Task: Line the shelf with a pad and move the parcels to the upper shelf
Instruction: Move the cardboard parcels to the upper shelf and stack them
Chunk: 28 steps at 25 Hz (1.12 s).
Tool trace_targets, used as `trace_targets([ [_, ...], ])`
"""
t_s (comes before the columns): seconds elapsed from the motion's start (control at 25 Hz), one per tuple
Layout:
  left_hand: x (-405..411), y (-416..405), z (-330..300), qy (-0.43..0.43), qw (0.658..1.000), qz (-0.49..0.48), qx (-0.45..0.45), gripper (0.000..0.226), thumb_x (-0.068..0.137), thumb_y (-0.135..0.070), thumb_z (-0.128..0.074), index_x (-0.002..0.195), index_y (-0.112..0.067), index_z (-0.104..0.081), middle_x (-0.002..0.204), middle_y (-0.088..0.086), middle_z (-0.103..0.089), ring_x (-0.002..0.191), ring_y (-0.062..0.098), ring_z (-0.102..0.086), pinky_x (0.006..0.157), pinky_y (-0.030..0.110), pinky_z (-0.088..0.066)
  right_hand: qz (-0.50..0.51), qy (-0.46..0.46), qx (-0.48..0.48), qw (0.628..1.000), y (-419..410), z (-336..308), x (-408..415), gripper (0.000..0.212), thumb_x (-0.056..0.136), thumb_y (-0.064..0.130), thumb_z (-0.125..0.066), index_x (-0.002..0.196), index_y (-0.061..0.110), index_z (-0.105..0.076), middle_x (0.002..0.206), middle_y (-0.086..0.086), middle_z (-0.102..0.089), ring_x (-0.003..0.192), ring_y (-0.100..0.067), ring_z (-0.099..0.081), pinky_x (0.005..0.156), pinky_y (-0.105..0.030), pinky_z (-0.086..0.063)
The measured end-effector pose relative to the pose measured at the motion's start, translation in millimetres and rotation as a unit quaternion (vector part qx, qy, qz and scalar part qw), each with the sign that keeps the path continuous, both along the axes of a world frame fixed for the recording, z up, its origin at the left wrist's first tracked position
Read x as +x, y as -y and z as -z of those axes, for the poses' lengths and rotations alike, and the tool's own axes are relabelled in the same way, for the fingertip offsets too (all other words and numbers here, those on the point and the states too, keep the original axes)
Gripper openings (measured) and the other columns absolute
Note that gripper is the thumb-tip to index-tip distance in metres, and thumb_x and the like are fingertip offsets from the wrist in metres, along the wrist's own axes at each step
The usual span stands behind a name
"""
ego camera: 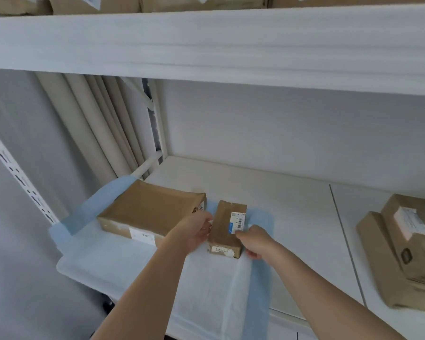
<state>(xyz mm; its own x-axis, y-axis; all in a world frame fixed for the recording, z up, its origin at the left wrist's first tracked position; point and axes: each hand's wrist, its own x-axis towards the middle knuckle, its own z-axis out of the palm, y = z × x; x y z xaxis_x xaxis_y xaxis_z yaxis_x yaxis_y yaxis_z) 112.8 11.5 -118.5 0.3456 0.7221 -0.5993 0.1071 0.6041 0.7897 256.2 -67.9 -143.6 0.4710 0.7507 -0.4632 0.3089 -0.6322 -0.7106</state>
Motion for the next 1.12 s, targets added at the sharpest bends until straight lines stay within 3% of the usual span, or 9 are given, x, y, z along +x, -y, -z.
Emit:
trace_targets([
  [0.16,8,0,11,0.017,0.999,0.029,-0.013,0.009,0.09,0.0,-0.052,0.091,-0.003,-0.06,0.085,0.012,-0.066,0.072,0.021,-0.061,0.065,0.028,-0.052,0.001,-0.006,-0.019,1.0,-7,12,-3,0.037,0.096,0.037,-0.045,0.127,0.02,-0.055,0.116,-0.008,-0.06,0.085,-0.019,-0.06,0.053,-0.022,-0.048],
  [0.24,10,-3,14,0.009,0.999,0.032,-0.008,0.01,0.09,-0.002,-0.054,0.095,-0.003,-0.063,0.093,0.012,-0.069,0.08,0.023,-0.064,0.078,0.033,-0.055,0.005,0.0,0.01,1.0,-11,13,-5,0.032,0.094,0.035,-0.046,0.124,0.029,-0.055,0.113,-0.004,-0.059,0.112,-0.026,-0.056,0.075,-0.029,-0.055],
  [0.32,8,-9,13,0.013,0.999,0.032,0.002,0.015,0.089,-0.005,-0.058,0.1,-0.003,-0.067,0.1,0.012,-0.071,0.091,0.025,-0.066,0.095,0.037,-0.051,0.031,0.008,0.047,0.998,-16,9,-4,0.036,0.091,0.039,-0.051,0.126,0.033,-0.05,0.113,-0.001,-0.055,0.12,-0.028,-0.051,0.097,-0.041,-0.049],
  [0.48,-3,-23,-4,0.064,0.998,0.007,0.016,0.013,0.09,-0.011,-0.06,0.1,-0.007,-0.069,0.106,0.009,-0.069,0.099,0.024,-0.066,0.096,0.037,-0.052,0.04,-0.058,0.118,0.991,-27,-17,-7,0.047,0.092,0.04,-0.056,0.134,0.038,-0.035,0.12,0.003,-0.056,0.105,-0.021,-0.059,0.083,-0.033,-0.053],
  [0.6,-22,-31,-19,0.072,0.997,-0.012,0.034,0.021,0.088,-0.022,-0.066,0.105,-0.01,-0.068,0.109,0.008,-0.068,0.095,0.023,-0.065,0.091,0.033,-0.049,0.039,-0.145,0.201,0.968,-42,-39,-15,0.034,0.095,0.025,-0.058,0.127,0.032,-0.049,0.12,0.001,-0.063,0.099,-0.018,-0.066,0.069,-0.028,-0.054],
  [0.72,-48,-36,-29,0.035,0.999,0.027,0.033,0.037,0.086,-0.04,-0.07,0.112,-0.013,-0.068,0.112,0.01,-0.072,0.107,0.028,-0.065,0.093,0.039,-0.052,0.028,-0.211,0.214,0.953,-60,-50,-40,0.026,0.099,0.025,-0.052,0.124,0.021,-0.048,0.124,-0.006,-0.061,0.096,-0.02,-0.066,0.066,-0.028,-0.054],
  [0.8,-61,-39,-30,0.059,0.998,0.011,0.034,0.038,0.089,-0.032,-0.069,0.119,-0.009,-0.064,0.111,0.016,-0.072,0.104,0.033,-0.068,0.087,0.044,-0.056,0.018,-0.255,0.187,0.949,-70,-47,-63,0.027,0.102,0.026,-0.044,0.127,0.016,-0.041,0.125,-0.009,-0.059,0.096,-0.021,-0.066,0.071,-0.03,-0.057],
  [0.96,-78,-52,-19,0.011,0.989,-0.114,0.093,0.047,0.092,-0.018,-0.065,0.132,-0.009,-0.042,0.115,0.016,-0.063,0.099,0.031,-0.067,0.074,0.041,-0.06,-0.07,-0.157,0.098,0.98,-82,-43,-95,0.033,0.102,0.03,-0.036,0.132,0.022,-0.046,0.114,-0.003,-0.061,0.093,-0.019,-0.06,0.081,-0.03,-0.055],
  [1.12,-88,-62,-5,-0.112,0.982,-0.085,0.126,0.028,0.099,-0.017,-0.05,0.126,-0.008,-0.054,0.107,0.011,-0.065,0.097,0.026,-0.063,0.083,0.039,-0.056,-0.132,-0.109,0.04,0.985,-84,-35,-100,0.033,0.101,0.029,-0.041,0.131,0.019,-0.053,0.099,0.002,-0.054,0.094,-0.016,-0.051,0.088,-0.031,-0.051],
])
